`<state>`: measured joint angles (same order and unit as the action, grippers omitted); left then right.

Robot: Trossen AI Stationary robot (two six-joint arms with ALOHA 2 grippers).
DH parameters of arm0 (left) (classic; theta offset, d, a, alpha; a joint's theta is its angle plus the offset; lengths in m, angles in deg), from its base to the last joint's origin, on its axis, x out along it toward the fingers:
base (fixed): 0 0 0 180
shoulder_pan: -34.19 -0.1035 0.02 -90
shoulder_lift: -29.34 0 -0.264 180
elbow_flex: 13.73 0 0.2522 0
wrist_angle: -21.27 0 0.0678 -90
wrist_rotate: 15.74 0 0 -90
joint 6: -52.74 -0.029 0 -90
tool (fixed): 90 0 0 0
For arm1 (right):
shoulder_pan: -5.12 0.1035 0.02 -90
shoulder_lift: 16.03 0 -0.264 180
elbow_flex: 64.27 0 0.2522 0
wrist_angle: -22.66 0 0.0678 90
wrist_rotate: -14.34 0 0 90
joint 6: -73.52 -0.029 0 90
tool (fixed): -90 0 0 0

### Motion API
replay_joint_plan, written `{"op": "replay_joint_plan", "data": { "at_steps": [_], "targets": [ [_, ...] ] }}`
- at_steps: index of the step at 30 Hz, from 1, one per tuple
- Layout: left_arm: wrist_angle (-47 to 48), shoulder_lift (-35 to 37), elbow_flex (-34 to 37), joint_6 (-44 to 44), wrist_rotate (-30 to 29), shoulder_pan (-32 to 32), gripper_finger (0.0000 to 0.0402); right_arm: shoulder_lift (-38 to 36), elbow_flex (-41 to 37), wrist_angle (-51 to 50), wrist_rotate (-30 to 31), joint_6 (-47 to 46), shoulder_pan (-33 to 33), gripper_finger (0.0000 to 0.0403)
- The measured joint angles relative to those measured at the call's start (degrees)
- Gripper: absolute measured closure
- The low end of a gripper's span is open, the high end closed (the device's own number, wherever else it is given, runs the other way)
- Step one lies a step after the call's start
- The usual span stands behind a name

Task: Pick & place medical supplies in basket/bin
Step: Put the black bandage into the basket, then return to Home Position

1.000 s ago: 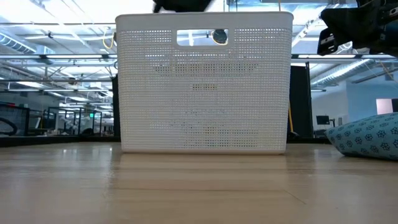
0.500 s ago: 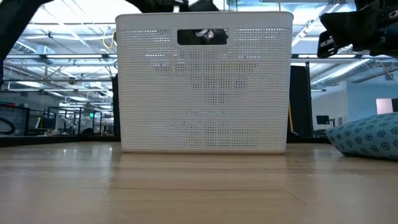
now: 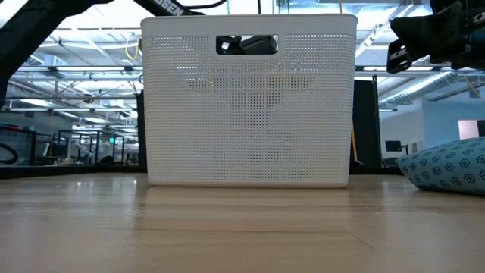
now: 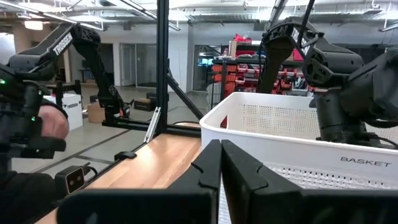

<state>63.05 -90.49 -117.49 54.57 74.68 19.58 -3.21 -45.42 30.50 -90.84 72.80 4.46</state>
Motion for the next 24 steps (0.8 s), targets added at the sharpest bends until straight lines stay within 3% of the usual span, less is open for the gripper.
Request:
{"op": "replay_joint_plan", "data": {
  "at_steps": [5, 17, 24],
  "targets": [
    [-0.04, 0.29, 0.0, -0.15, 0.73, 0.11, 0.0303, 0.0, 0.0, -0.02, 0.0, 0.0, -0.01, 0.0399],
    [0.08, 1.17, 0.0, -5.63, 2.51, 0.45, 0.0096, 0.0, 0.0, -0.65, 0.0, 1.33, -0.01, 0.0399],
    [5.63, 9.05, -3.23, -10.5, -2.58, 2.19, 0.006, 0.0, -0.02, -0.96, 0.02, 1.97, 0.0, 0.0399]
  ]
}}
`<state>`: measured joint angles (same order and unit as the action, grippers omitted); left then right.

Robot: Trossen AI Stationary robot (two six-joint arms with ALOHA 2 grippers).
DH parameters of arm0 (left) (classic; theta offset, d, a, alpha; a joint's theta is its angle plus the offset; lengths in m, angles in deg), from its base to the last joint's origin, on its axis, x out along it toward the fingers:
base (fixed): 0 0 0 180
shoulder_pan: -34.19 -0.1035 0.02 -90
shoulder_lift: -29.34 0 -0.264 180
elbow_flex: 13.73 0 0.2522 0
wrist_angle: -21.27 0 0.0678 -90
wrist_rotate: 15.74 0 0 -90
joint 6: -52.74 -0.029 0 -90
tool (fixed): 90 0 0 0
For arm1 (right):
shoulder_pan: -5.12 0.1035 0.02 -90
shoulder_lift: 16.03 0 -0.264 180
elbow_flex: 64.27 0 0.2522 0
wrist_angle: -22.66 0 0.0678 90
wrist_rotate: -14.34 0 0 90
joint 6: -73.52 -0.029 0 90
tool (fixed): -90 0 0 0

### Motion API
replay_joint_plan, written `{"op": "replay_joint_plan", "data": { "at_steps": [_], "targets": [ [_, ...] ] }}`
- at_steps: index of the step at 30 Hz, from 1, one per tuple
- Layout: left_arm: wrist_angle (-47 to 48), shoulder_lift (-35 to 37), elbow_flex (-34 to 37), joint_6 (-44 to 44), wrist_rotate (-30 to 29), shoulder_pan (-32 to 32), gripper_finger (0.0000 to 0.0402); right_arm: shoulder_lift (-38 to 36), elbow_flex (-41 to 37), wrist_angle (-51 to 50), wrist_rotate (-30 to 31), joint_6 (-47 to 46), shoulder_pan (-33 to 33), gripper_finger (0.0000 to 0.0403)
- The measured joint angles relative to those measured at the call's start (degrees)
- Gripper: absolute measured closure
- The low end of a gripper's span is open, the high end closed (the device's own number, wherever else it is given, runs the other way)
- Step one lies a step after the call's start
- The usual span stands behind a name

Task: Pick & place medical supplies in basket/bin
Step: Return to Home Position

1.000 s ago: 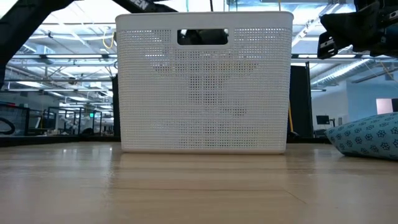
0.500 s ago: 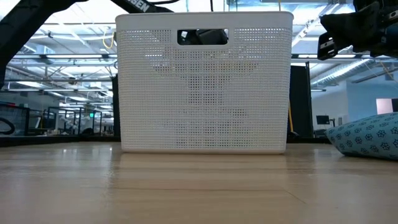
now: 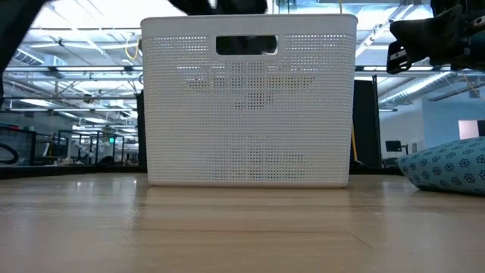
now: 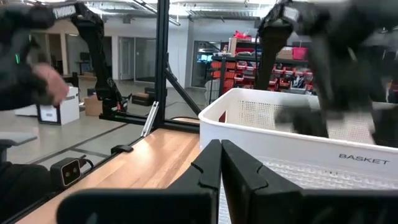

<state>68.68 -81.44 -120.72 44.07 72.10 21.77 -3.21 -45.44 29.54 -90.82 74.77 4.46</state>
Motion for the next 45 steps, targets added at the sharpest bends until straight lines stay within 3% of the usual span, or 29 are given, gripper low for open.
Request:
{"op": "replay_joint_plan", "data": {
  "at_steps": [3, 6, 11, 14, 15, 23, 28, 36, 45],
  "targets": [
    [0.78, 7.18, 0.13, -2.96, -2.13, 1.85, 0.0075, -0.04, -0.01, 0.03, -0.02, 0.98, 0.0, 0.0399],
    [1.54, 15.22, 1.98, -5.04, -2.87, 3.98, 0.0125, 0.02, -0.07, 0.1, -0.03, 1.08, 0.0, 0.0399],
    [0.03, 29.65, 12.28, -5.11, -1.01, 6.93, 0.0276, -0.06, -0.07, -0.28, -0.06, -0.22, 0.0, 0.0399],
    [-6.18, 39.35, 24.85, -1.54, 1.07, 8.07, 0.0372, -0.05, -0.07, -0.72, -0.06, -0.68, 0.0, 0.0399],
    [-9.43, 42.65, 29.87, -0.33, 1.87, 8.32, 0.0385, -0.06, -0.1, -0.57, 0.03, -0.58, 0.0, 0.0399],
    [-43.92, 66.03, 66.93, 1.74, 6.62, 12.45, 0.0398, -0.57, -3.9, 8.64, 0.2, 0.23, 0.0, 0.0402],
    [-49.58, 81.72, 81.94, 3.14, 4.07, 14.58, 0.04, -2.16, -3.96, 7.45, 0.22, 0.12, 0.0, 0.0402],
    [-49.43, 98.47, 92.65, 2.69, 4.09, 15.17, 0.04, -2.03, -4.07, 4.53, 3.37, 0.29, 0.0, 0.0403],
    [-46.92, 100.82, 92.65, 1.52, 5.67, 15.17, 0.0401, -2.05, -4.12, 4.79, 3.19, 1.25, 0.0, 0.0403]
  ]
}}
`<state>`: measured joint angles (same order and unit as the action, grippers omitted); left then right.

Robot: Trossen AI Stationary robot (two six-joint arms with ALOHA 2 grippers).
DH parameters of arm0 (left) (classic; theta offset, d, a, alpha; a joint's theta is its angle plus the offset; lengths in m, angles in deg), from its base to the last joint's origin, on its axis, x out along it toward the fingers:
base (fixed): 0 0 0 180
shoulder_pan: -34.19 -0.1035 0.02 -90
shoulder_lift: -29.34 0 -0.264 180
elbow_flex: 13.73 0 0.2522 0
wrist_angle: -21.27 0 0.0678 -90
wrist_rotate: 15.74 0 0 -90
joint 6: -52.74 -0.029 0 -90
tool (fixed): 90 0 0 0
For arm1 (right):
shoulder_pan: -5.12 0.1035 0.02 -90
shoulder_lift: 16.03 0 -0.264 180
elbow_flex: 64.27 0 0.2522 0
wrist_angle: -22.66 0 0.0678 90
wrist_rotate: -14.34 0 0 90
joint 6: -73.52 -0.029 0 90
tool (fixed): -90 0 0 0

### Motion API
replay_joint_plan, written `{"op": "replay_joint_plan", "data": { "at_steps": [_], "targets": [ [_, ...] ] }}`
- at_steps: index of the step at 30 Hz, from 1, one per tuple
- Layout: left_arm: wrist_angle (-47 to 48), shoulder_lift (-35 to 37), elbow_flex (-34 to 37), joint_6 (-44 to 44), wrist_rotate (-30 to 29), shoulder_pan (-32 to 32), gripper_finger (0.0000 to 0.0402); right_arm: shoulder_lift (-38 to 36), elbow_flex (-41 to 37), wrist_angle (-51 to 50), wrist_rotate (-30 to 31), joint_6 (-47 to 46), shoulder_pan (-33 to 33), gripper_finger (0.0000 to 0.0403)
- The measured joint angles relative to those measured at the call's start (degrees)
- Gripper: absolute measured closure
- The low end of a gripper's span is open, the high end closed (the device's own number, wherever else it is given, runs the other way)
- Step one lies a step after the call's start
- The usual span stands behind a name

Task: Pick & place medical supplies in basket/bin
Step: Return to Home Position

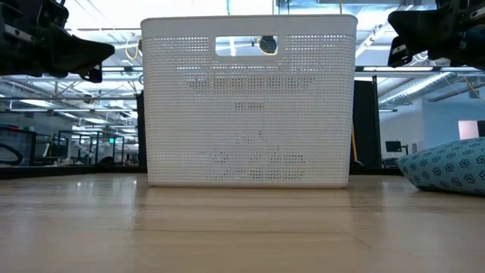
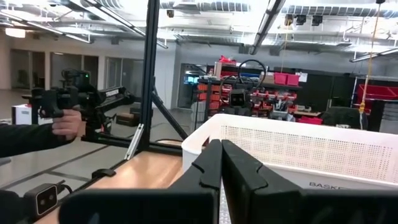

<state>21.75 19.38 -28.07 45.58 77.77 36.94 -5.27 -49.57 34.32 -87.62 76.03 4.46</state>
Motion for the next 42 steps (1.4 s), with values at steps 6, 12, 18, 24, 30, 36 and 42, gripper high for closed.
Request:
{"op": "replay_joint_plan", "data": {
  "at_steps": [6, 12, 18, 24, 30, 36, 42],
  "targets": [
    [0.26, -0.03, 0.0, 2.35, -0.55, -0.02, 0.0398, 0.0, -0.05, 1.26, -0.14, -2.51, 0.0, 0.0403],
    [1.42, -0.11, 0.0, 5.97, -0.55, -0.04, 0.0377, 0.02, -0.06, 1.31, -0.13, -3.37, 0.0, 0.0403],
    [1.46, -0.13, 0.0, 5.92, -0.57, -0.04, 0.0366, 0.02, -0.08, 1.29, -0.13, -3.37, 0.0, 0.0403],
    [1.44, -0.13, 0.0, 5.92, -0.57, -0.04, 0.0365, 0.02, -0.08, 1.29, -0.13, -3.37, 0.0, 0.0403],
    [1.46, -0.13, 0.0, 5.92, -0.57, -0.04, 0.0364, 0.02, -0.08, 1.29, -0.13, -3.37, 0.0, 0.0403],
    [1.45, -0.13, 0.0, 5.93, -0.59, -0.04, 0.0364, 0.02, -0.08, 1.29, -0.13, -3.37, 0.0, 0.0403],
    [1.44, -0.13, 0.0, 5.95, -0.59, -0.04, 0.0364, 0.02, -0.08, 1.29, -0.13, -3.37, 0.0, 0.0403]
  ]
}}
